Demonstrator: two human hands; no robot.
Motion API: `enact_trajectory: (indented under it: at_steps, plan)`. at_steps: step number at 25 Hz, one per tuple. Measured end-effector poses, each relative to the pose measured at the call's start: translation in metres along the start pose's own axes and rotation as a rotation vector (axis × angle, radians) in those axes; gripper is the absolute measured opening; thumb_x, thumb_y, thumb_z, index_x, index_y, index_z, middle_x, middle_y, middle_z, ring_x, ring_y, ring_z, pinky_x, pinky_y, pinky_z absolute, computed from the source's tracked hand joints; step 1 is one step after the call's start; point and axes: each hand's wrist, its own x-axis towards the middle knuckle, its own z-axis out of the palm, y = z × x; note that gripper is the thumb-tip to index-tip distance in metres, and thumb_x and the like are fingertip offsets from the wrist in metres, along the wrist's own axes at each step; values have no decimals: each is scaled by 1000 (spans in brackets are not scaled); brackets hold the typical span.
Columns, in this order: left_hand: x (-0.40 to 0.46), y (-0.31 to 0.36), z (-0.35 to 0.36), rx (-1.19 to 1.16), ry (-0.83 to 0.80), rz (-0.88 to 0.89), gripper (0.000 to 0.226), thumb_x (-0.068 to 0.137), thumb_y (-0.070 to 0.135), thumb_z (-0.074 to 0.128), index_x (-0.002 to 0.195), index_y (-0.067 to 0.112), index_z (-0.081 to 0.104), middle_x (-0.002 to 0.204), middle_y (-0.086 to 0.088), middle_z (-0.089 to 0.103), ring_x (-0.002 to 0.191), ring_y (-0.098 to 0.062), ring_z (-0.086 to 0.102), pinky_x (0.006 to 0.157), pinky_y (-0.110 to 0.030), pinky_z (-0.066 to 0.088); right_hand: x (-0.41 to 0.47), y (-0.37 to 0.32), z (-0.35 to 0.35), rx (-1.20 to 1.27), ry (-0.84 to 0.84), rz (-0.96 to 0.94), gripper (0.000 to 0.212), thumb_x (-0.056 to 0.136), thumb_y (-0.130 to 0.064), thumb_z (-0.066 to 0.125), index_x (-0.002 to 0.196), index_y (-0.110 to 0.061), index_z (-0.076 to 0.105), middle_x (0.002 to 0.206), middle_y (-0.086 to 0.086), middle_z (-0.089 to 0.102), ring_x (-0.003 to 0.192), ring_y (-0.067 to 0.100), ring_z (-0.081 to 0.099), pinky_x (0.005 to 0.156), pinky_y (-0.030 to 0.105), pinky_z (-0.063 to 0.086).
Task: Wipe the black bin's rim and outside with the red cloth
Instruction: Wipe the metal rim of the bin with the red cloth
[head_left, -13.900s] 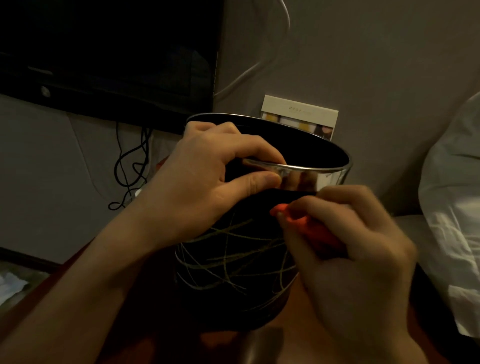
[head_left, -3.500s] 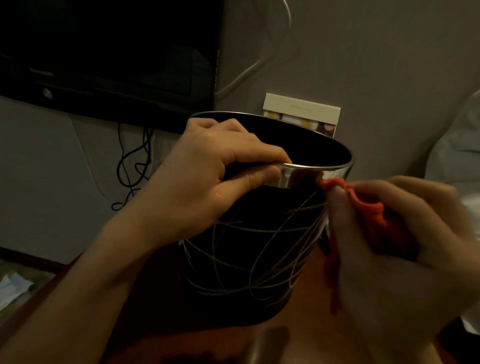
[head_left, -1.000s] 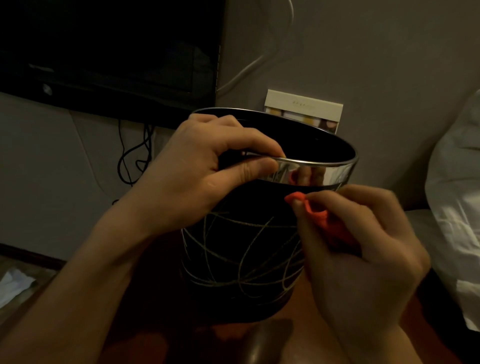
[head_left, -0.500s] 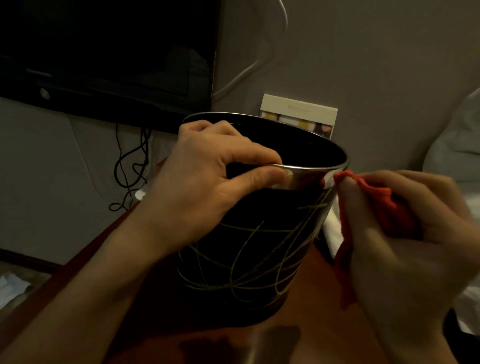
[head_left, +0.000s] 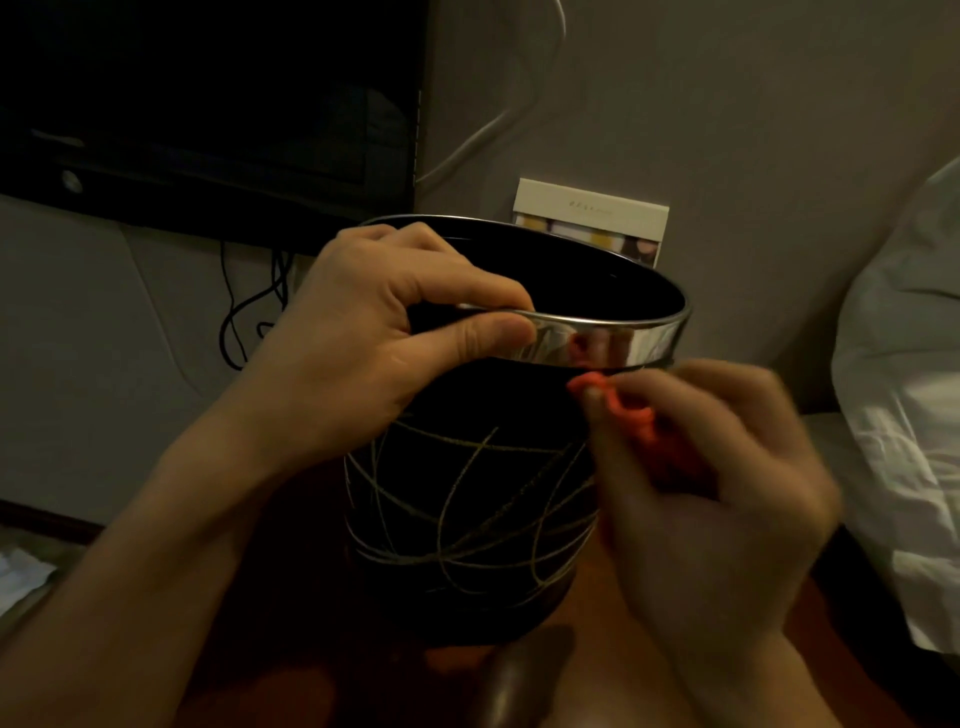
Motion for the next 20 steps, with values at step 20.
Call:
enact_trajectory:
  at_steps: [20]
  plan:
    - [-2, 2, -6, 40, -117, 12, 23, 82, 48, 55, 104, 46, 60, 95, 24, 59, 102, 5, 52, 94, -18, 28, 16, 11, -12, 57, 46, 105, 11, 95, -26, 75, 102, -19, 70, 96, 1, 62, 87, -2, 58, 80, 8, 42]
